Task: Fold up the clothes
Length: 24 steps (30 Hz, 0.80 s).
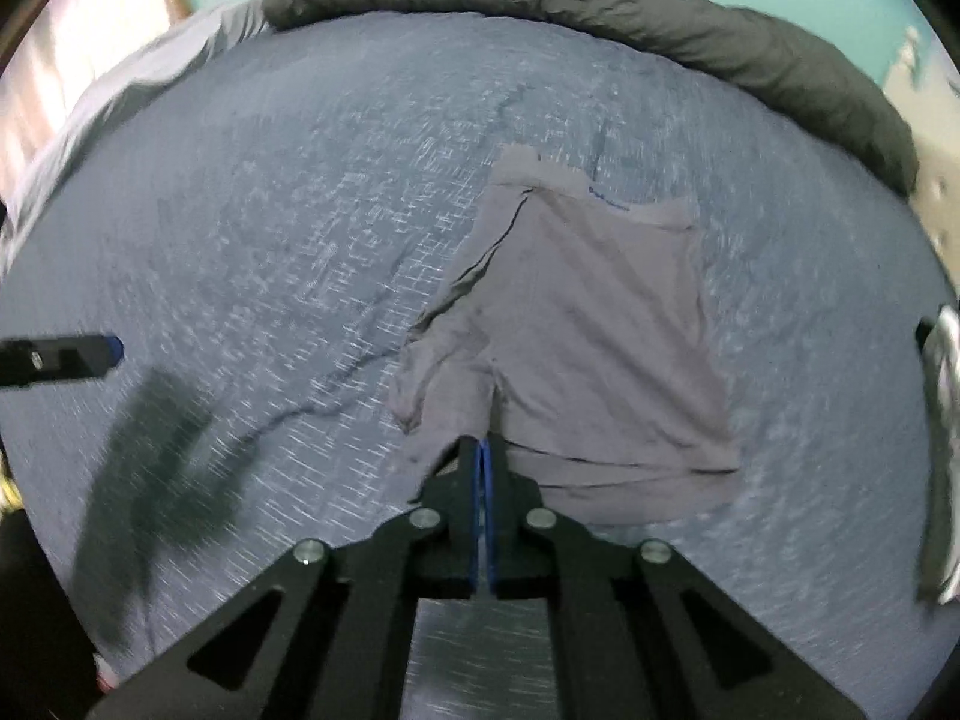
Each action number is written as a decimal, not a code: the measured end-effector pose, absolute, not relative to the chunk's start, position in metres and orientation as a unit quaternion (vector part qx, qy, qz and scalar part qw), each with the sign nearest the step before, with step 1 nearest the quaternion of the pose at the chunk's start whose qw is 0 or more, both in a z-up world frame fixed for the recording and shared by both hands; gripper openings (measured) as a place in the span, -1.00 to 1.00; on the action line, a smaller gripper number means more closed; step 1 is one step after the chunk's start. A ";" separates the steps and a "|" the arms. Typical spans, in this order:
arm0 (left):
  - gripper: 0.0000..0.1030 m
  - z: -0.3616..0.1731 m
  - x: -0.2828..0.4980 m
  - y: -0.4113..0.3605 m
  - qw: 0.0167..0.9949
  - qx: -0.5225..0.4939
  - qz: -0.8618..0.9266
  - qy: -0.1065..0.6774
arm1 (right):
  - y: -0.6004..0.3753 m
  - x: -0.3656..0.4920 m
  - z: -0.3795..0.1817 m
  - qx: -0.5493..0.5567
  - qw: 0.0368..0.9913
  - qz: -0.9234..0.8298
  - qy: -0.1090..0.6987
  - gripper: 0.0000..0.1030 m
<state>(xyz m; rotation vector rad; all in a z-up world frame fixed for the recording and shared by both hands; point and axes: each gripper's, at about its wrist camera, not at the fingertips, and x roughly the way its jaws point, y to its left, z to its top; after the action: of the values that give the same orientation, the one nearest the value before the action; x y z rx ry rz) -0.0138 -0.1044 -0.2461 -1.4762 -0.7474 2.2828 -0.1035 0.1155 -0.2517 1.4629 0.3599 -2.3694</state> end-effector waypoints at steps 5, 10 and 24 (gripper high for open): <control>-0.19 -0.245 -0.012 -0.105 0.159 -0.517 0.799 -0.263 | 0.094 -0.099 -0.277 0.547 0.201 -0.795 0.168 -0.98; -0.18 -0.242 -0.011 -0.106 0.156 -0.516 0.801 -0.260 | 0.095 -0.099 -0.294 0.569 0.216 -0.786 0.108 -0.98; -0.14 -0.244 -0.015 -0.102 0.151 -0.520 0.799 -0.262 | 0.224 -0.128 -0.299 0.532 0.139 -0.806 -0.220 -0.31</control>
<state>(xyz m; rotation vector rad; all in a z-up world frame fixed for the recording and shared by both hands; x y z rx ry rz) -0.0146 -0.1022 -0.2442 -1.4932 -0.7514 2.2943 -0.1285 0.2235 -0.2991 1.5367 -0.6370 -2.3291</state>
